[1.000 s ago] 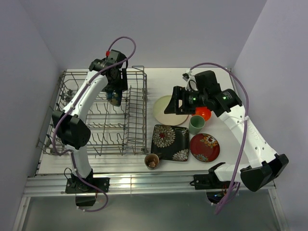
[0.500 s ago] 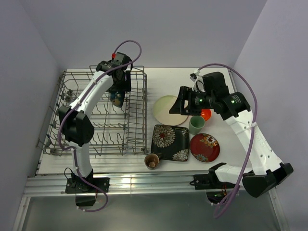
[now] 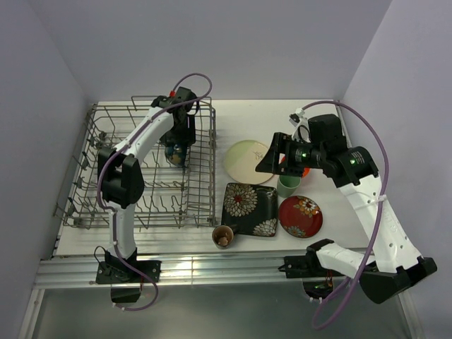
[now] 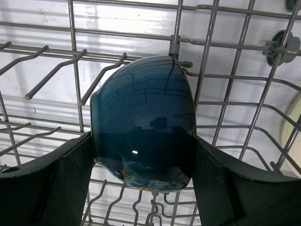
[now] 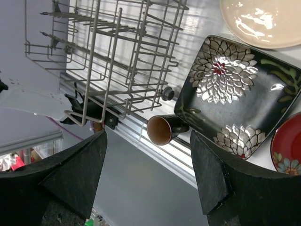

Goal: Load the mixed dishes into the dish rack

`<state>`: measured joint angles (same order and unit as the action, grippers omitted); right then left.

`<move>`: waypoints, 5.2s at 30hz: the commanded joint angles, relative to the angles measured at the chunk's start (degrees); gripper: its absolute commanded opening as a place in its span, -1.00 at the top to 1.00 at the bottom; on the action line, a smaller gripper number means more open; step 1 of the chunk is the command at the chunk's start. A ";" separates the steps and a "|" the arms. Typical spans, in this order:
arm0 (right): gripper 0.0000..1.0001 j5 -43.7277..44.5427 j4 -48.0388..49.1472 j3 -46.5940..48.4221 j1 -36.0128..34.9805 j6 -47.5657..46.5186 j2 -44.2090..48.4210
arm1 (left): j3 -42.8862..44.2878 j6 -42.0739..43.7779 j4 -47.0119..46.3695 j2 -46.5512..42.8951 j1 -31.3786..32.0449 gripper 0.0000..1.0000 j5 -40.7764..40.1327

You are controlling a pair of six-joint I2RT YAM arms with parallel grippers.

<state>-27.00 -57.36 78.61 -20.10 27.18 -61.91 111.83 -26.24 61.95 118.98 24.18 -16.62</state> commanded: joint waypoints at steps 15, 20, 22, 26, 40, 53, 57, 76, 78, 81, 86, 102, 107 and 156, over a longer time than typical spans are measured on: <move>-0.56 3.00 -0.73 1.55 1.99 -1.34 -0.66 | -1.44 -6.54 2.12 -11.82 -0.10 -0.99 -3.31; -0.56 9.93 -0.91 3.57 5.76 1.47 -2.95 | 4.79 -13.22 10.11 -14.73 0.07 -0.99 -10.62; -0.56 12.58 -1.00 3.66 9.87 2.61 -3.91 | 5.94 -14.27 10.21 -18.24 0.16 -0.99 -9.76; -0.51 16.53 -0.91 2.87 18.59 3.41 -7.69 | 4.45 -15.85 5.74 -24.66 0.69 -0.99 1.28; -0.32 23.22 12.01 -5.57 26.69 1.48 -25.62 | -6.09 -6.64 -6.23 -38.82 5.52 -0.95 21.80; -0.21 25.95 14.12 -7.68 28.18 2.44 -37.05 | -8.91 -5.40 -6.15 -41.29 5.43 -0.95 22.25; -0.03 25.95 15.09 -6.19 28.27 2.18 -41.18 | -6.72 -6.19 -5.79 -39.27 5.43 -0.95 21.72; 1.00 15.17 5.55 21.11 24.51 5.18 -35.37 | 1.02 -9.97 -6.04 -33.28 5.35 -0.99 32.59; 1.00 10.07 -1.13 31.48 21.69 3.24 -39.05 | 0.58 -10.58 -7.46 -33.37 5.17 -0.99 35.59; 1.00 5.15 -3.54 37.40 14.93 0.69 -39.26 | 0.58 -11.90 -8.52 -32.67 4.65 -0.98 40.43; 1.00 -4.01 -2.14 32.23 7.98 -0.28 -36.18 | 0.76 -15.76 -9.21 -32.23 1.84 -0.99 47.64; 1.00 -13.60 -0.82 31.08 -1.43 0.59 -34.42 | -6.98 -22.01 -10.27 -31.09 -1.16 -0.98 55.90; 1.00 -14.74 -0.56 32.66 -3.89 1.91 -34.77 | -6.80 -23.51 -11.42 -30.56 -1.16 -0.98 56.96; 1.00 -15.18 2.87 31.17 -8.29 2.53 -36.35 | -17.96 -32.99 -23.80 -37.41 -4.85 -0.82 66.98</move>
<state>-41.32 -57.34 110.04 -28.25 30.55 -99.37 94.52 -57.32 42.57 84.53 19.64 47.68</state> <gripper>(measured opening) 0.161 0.911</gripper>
